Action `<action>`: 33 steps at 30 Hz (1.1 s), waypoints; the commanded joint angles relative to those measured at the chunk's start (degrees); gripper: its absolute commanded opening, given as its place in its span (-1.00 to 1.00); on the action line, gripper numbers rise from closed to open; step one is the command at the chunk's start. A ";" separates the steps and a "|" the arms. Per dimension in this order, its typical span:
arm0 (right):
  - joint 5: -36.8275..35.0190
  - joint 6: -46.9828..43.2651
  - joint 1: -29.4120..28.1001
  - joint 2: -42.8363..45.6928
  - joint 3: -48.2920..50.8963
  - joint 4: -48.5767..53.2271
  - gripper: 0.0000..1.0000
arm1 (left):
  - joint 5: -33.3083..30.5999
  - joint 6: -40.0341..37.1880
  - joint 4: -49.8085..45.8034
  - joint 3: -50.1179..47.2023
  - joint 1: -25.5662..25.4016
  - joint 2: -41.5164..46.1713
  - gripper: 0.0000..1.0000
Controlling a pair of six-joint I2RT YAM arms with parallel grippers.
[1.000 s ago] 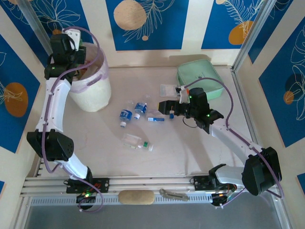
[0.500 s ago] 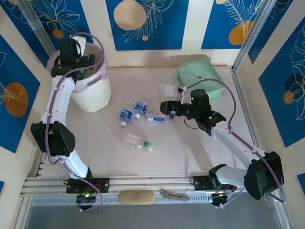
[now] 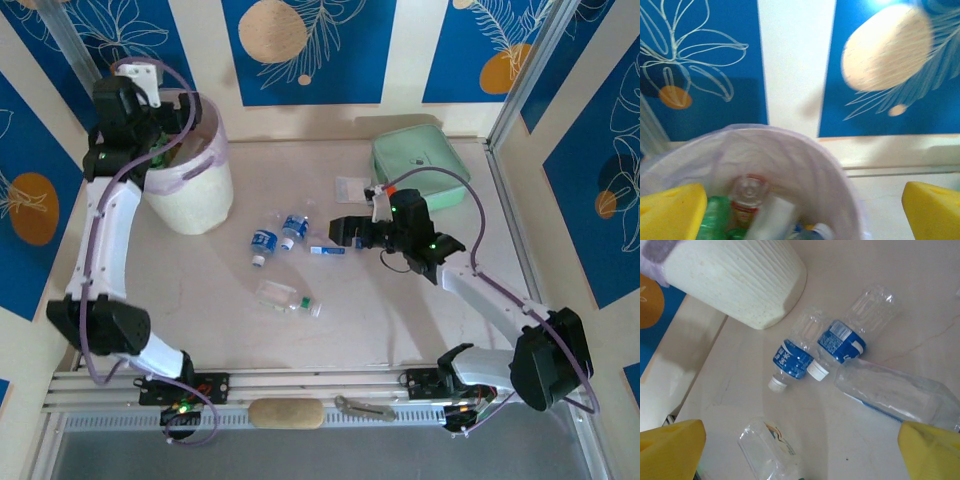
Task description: Put the plastic bottles in the bin
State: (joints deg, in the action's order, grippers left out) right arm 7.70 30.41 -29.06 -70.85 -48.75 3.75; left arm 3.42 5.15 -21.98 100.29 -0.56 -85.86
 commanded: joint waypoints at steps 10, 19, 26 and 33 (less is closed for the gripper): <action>2.76 -9.04 -9.64 -8.87 -8.70 8.16 0.98 | 8.57 20.43 17.86 -33.42 -10.22 19.03 0.99; -1.38 -13.98 -18.78 -17.58 -13.65 15.36 0.98 | 9.38 31.51 23.63 -49.52 -15.00 22.81 0.99; -9.41 -20.11 -24.72 -25.31 -18.25 19.75 0.99 | 8.59 35.20 28.55 -53.57 -15.01 20.21 0.99; -14.95 -25.45 -27.78 -31.60 -22.13 21.74 1.00 | 9.72 37.81 32.35 -54.76 -14.96 17.67 0.99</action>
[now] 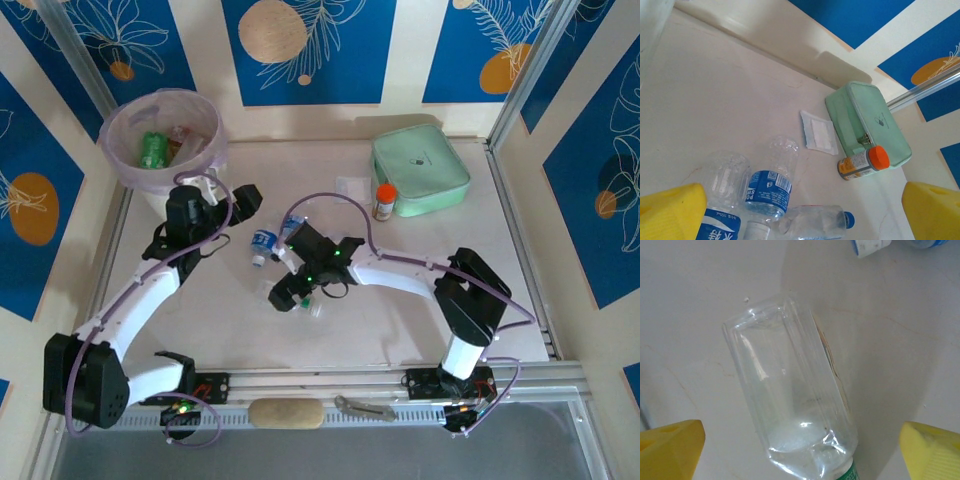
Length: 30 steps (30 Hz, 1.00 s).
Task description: Put the plastic bottles in the bin
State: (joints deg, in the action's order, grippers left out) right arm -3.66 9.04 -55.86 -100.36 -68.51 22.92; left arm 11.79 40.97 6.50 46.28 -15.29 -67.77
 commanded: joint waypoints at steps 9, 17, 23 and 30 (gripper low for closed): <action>-5.03 -7.72 -2.94 -9.41 -6.47 3.72 0.72 | -0.04 0.63 1.01 -1.28 0.25 0.99 0.99; -4.95 -8.44 -3.41 -13.37 -8.13 3.71 0.62 | -0.01 0.51 0.03 -1.88 0.76 1.58 0.99; -4.91 -8.54 -3.51 -14.11 -7.91 3.31 0.34 | -0.15 1.21 0.79 -2.56 0.87 1.41 0.99; -5.10 -7.28 -2.57 -9.80 -5.55 0.37 0.07 | 0.92 2.68 1.56 -2.65 0.87 1.50 0.99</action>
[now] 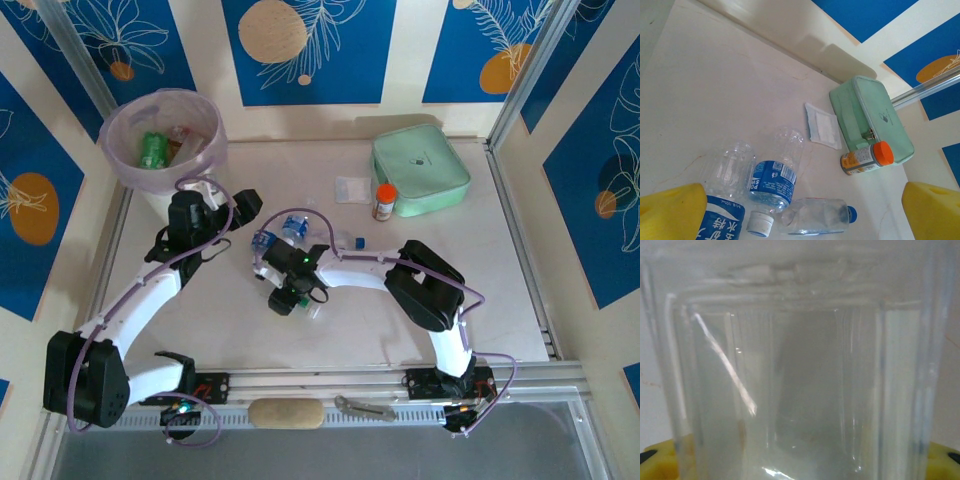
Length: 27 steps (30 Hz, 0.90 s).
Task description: Put the plastic bottles in the bin
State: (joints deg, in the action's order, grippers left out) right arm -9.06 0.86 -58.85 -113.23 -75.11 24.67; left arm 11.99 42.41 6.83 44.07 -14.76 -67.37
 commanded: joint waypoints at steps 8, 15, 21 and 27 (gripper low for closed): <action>3.57 6.88 6.76 14.18 6.17 -7.07 0.03 | 3.82 5.09 4.25 -1.01 0.18 1.92 0.99; 8.58 15.10 15.68 24.15 10.55 -12.15 0.02 | 8.15 8.94 8.40 -0.32 -2.36 0.64 0.99; 11.37 20.63 21.26 30.43 14.91 -19.41 0.02 | 10.02 9.69 10.16 1.39 -7.63 -2.27 1.00; 11.23 21.49 22.73 33.38 17.27 -23.04 0.03 | 12.25 10.28 12.29 4.27 -11.88 -6.56 0.99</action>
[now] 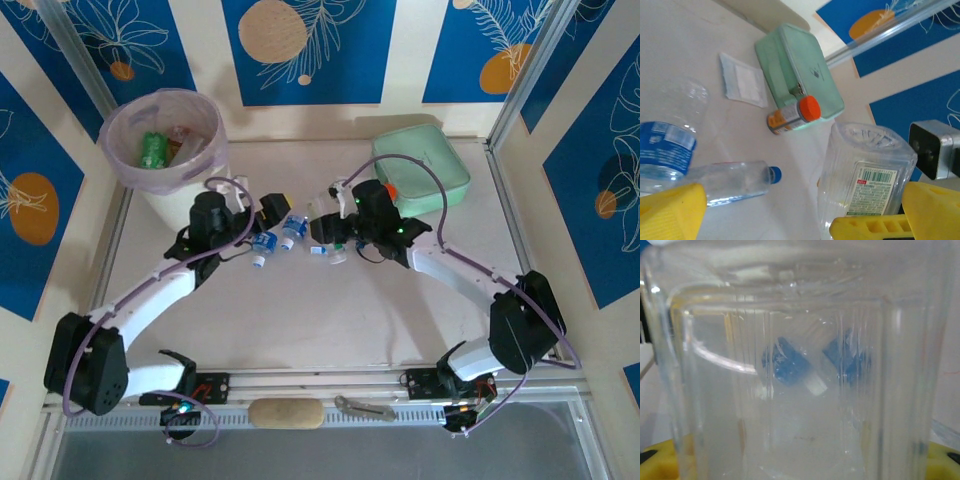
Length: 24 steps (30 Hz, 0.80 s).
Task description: Put the plastic bottles in the bin
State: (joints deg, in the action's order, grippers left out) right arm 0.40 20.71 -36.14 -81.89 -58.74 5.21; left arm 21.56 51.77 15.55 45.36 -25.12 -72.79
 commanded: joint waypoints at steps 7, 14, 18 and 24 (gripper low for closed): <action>1.54 0.57 -0.46 2.61 1.35 -3.35 0.02 | 4.45 0.81 5.04 6.57 -4.98 -4.87 0.99; -0.12 -0.72 -1.69 2.33 1.18 -3.33 0.03 | 6.09 1.21 5.28 9.07 -7.71 -8.96 0.97; -0.53 -1.68 -2.43 1.96 0.83 -3.05 0.02 | 6.51 0.88 4.59 10.39 -8.53 -10.73 0.92; -1.11 -2.30 -3.21 2.09 0.64 -2.68 0.02 | 6.02 1.58 5.83 10.62 -8.62 -12.15 0.70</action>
State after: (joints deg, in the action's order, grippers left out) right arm -0.25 19.59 -38.68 -80.84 -57.71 3.42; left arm 26.63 52.99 19.44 54.22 -33.19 -84.12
